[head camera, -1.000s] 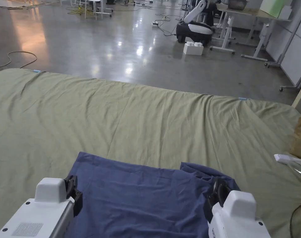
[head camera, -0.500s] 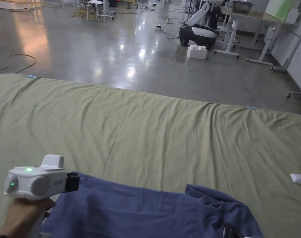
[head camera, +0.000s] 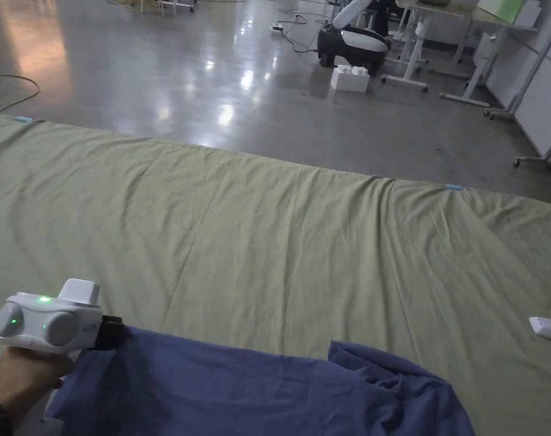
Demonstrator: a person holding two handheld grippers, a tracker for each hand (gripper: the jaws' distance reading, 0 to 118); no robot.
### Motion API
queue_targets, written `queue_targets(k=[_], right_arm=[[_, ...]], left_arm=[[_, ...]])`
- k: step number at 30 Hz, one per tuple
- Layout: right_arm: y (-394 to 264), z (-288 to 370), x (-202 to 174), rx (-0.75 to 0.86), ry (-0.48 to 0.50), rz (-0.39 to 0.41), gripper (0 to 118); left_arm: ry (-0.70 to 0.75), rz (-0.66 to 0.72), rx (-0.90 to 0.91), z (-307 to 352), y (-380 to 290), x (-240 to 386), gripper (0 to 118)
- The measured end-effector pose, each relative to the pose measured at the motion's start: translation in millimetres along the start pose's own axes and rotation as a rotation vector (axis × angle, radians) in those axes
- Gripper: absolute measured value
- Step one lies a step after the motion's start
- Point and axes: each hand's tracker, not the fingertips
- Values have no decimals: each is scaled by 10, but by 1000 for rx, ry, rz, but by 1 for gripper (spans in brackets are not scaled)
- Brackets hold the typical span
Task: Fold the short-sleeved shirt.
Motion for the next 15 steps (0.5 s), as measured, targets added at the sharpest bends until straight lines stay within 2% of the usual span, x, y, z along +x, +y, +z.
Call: queue_targets(k=[3, 4, 6, 7, 12, 14, 15], right_arm=[[68, -117, 147, -35, -24, -22, 4], [132, -213, 195, -51, -27, -23, 12], [239, -391, 359, -95, -33, -32, 40], [313, -533, 448, -129, -23, -39, 47], [624, -1186, 912, -225, -59, -85, 74], [654, -1426, 1086, -304, -28, -74, 77], [671, -1539, 1127, -348, -45, -52, 77]], left_arm=[[-59, 9, -1, 90, 16, 35, 52], [-71, 4, 2, 106, 11, 43, 43], [-133, -18, 11, 138, 14, 36, 15], [-138, -20, 4, 158, 20, 27, 8], [-132, -19, 21, 286, 8, 41, 5], [-122, -22, 52, 361, 10, 25, 4], [-123, -19, 63, 404, 12, 17, 4]])
